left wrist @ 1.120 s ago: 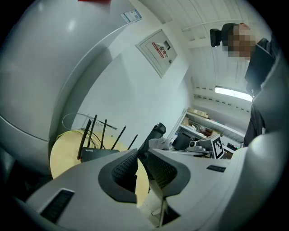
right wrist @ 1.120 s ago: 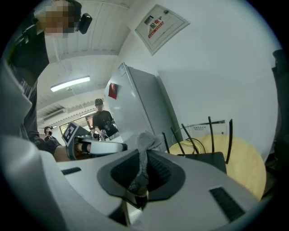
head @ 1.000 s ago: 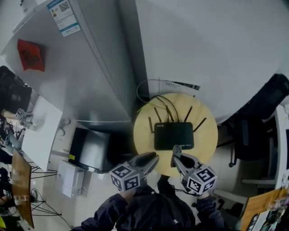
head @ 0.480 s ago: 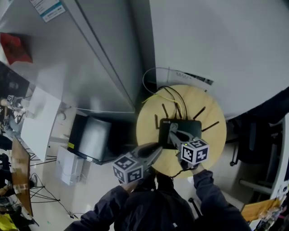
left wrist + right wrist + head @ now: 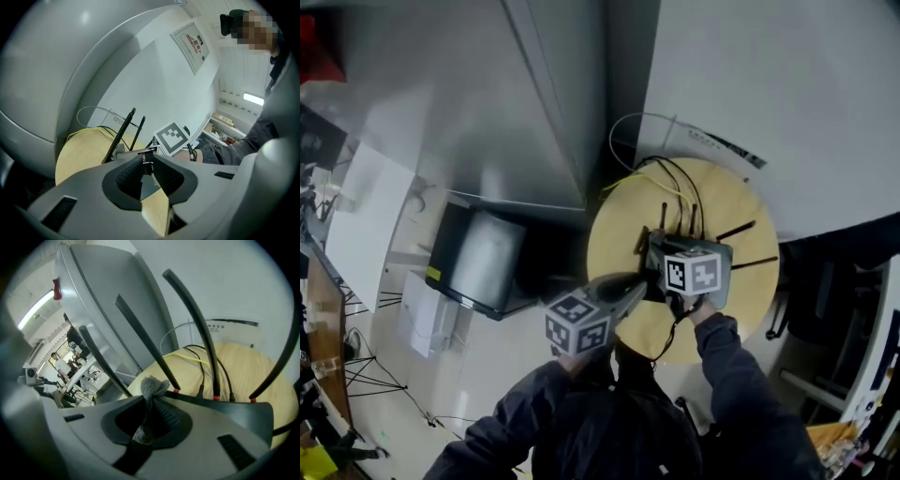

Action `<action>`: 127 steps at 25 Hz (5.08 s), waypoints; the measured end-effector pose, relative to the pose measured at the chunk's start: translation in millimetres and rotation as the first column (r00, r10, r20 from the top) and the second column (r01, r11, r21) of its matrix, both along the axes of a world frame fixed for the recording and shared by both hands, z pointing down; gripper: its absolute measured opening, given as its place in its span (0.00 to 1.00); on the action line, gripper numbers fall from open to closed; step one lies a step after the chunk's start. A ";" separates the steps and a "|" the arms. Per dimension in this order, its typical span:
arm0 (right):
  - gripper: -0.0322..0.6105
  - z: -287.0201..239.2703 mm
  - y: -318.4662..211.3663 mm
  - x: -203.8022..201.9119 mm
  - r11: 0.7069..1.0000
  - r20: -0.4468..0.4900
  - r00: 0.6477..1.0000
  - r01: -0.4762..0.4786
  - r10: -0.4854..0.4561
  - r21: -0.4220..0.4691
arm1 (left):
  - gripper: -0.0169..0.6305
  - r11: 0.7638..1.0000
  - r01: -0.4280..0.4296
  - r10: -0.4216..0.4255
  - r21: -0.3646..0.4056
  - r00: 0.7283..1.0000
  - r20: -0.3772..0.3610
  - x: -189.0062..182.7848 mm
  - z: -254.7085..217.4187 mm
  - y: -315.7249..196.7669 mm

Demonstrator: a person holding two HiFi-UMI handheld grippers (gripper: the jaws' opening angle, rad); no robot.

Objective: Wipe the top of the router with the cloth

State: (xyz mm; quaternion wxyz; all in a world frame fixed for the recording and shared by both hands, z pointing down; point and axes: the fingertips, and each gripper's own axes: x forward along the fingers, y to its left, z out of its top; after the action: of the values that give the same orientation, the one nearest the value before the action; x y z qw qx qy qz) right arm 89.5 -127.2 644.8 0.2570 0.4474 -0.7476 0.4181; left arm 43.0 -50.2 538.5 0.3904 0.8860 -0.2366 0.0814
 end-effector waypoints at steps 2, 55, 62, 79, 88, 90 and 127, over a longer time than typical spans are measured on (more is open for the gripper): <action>0.16 6.1 -6.9 -3.3 1.000 -0.028 1.000 0.010 -0.011 -0.008 | 0.13 1.000 -0.004 0.004 -0.011 1.000 -0.002 -0.6 4.7 -0.4; 0.16 23.4 26.2 -18.0 0.999 -0.080 0.997 0.016 -0.018 -0.028 | 0.13 0.998 -0.055 0.056 -0.025 0.998 0.004 -3.9 6.5 -2.0; 0.16 30.0 40.2 22.6 0.999 -0.116 0.993 -0.008 0.003 -0.043 | 0.13 0.998 -0.056 0.056 -0.027 0.998 0.002 -2.4 7.5 0.9; 0.16 37.8 90.0 188.6 0.985 -0.281 0.948 -0.165 0.146 -0.045 | 0.13 0.995 -0.093 0.093 -0.022 0.996 0.006 5.8 6.3 9.4; 0.16 16.0 76.5 139.3 0.989 -0.199 0.969 -0.147 0.147 0.016 | 0.13 0.996 -0.082 0.083 -0.024 0.996 0.014 -1.8 6.5 11.0; 0.16 13.3 72.0 105.3 0.995 -0.161 0.982 -0.101 0.104 0.022 | 0.13 0.997 -0.077 0.077 -0.026 0.997 0.016 -4.0 7.2 11.2; 0.16 37.0 128.7 186.0 0.982 -0.243 0.957 -0.177 0.157 -0.062 | 0.13 0.994 -0.107 0.107 -0.026 0.994 0.016 -5.5 5.2 16.5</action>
State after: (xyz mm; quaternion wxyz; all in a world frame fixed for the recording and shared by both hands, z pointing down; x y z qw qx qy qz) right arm 275.4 1.4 681.8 0.3265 0.5446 -0.6530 0.4127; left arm 37.5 -33.7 543.7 0.3948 0.8916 -0.1910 0.1128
